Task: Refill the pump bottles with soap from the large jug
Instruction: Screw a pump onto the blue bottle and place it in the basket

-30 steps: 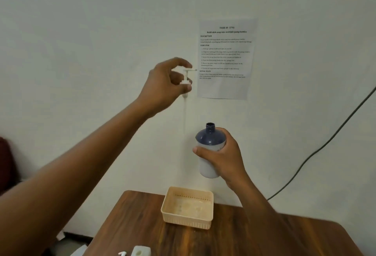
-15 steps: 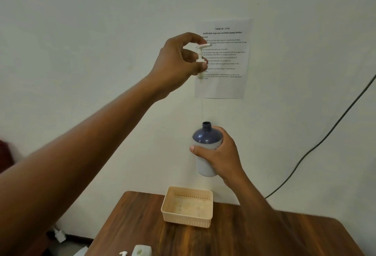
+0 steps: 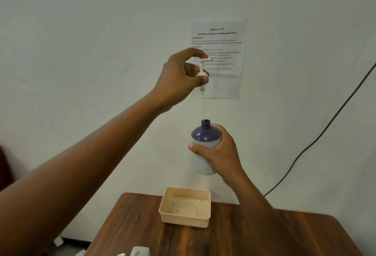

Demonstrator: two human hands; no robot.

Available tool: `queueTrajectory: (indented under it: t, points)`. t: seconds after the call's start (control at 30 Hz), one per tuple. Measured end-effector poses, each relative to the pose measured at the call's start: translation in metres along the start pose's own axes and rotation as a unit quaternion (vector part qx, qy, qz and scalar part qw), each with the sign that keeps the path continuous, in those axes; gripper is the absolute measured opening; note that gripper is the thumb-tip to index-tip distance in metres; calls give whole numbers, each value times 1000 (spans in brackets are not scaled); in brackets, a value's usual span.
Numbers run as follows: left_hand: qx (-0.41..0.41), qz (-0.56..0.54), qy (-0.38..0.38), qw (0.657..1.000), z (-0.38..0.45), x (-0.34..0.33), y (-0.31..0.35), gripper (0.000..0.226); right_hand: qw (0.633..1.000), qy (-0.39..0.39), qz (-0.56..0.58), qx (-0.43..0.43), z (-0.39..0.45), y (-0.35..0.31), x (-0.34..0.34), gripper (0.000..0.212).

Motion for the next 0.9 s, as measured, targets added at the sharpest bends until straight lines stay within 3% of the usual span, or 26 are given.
queueTrajectory:
  t: [0.53, 0.9]
  points:
    - [31, -35, -26, 999, -44, -50, -31, 52, 999, 31, -43, -2, 4, 7, 9, 73]
    - [30, -39, -33, 998, -56, -66, -38, 51, 997, 51, -58, 15, 10, -1, 16, 67]
Point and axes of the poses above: each hand's wrist, its own z-axis towards the middle knuckle, its own x-axis out of the back of the hand, y = z × x, the point moved 10 cm from there along z, towards the middle knuckle, and after that the axes turned 13 degrees about z, right-handed, at the moved point
